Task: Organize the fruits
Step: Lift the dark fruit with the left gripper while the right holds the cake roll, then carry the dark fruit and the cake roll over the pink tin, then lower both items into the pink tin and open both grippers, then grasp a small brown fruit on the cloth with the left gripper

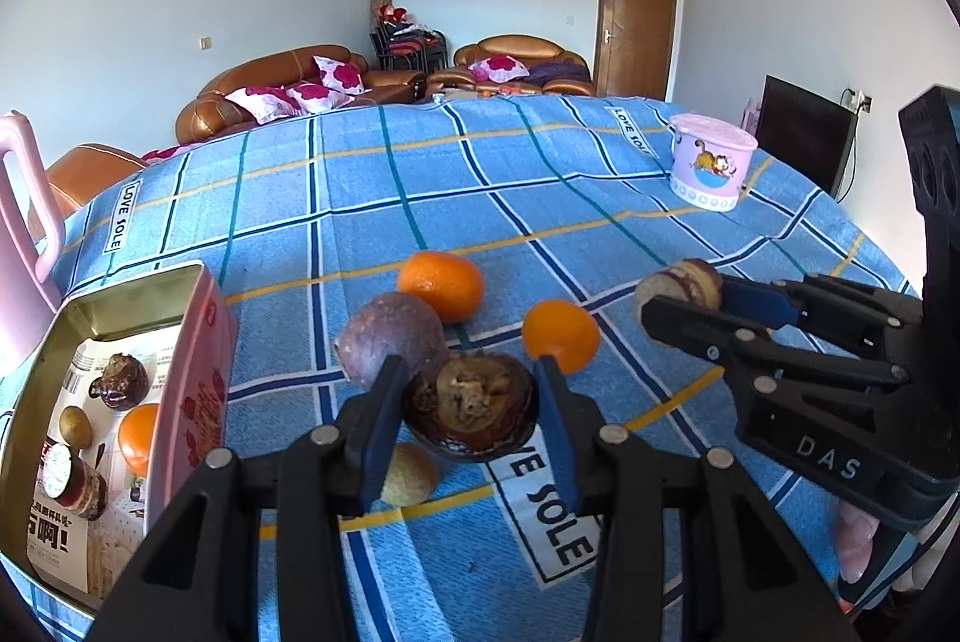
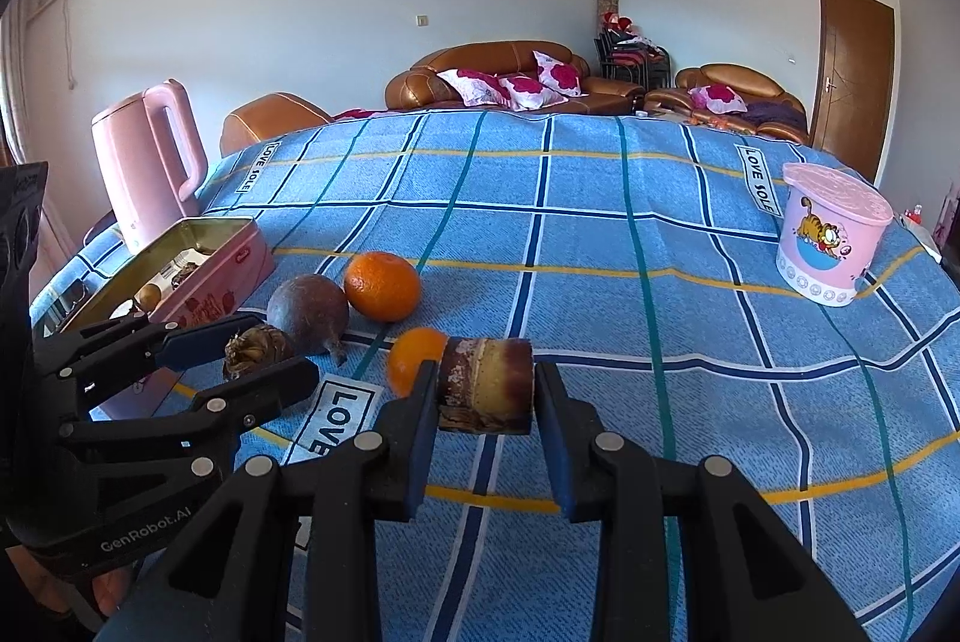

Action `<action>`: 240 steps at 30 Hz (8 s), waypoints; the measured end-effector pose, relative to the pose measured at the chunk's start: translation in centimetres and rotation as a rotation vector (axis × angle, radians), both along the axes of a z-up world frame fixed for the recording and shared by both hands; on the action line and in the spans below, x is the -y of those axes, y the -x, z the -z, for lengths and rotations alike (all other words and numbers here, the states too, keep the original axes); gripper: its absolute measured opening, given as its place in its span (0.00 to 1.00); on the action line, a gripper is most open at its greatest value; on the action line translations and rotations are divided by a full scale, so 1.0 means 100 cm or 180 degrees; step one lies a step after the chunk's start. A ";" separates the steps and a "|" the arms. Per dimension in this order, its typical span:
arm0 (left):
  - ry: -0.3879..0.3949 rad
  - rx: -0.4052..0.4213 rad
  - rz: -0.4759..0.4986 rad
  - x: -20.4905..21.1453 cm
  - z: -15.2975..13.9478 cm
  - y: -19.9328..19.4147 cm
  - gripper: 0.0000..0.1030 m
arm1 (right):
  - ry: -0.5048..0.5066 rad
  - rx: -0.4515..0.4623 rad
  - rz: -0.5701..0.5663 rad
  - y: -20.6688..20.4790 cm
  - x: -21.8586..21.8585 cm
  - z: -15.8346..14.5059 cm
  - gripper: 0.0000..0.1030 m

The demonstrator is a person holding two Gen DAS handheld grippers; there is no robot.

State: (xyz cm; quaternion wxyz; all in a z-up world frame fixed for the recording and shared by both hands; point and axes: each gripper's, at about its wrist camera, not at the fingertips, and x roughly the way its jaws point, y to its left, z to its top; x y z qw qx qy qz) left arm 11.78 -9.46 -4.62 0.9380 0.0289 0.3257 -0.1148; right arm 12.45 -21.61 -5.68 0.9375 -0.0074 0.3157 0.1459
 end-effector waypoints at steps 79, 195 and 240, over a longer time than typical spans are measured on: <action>0.0205 0.0827 -0.0463 -0.026 -0.024 0.042 0.43 | -0.0031 0.0971 -0.0067 0.052 0.002 -0.024 0.33; 0.0066 0.0449 -0.1353 -0.169 -0.017 0.070 0.90 | 0.0037 0.0363 -0.1122 0.024 -0.172 -0.013 0.57; -0.0133 -0.0112 -0.0328 -0.032 0.004 -0.009 0.30 | -0.0016 -0.0049 -0.0085 -0.023 -0.030 -0.003 0.63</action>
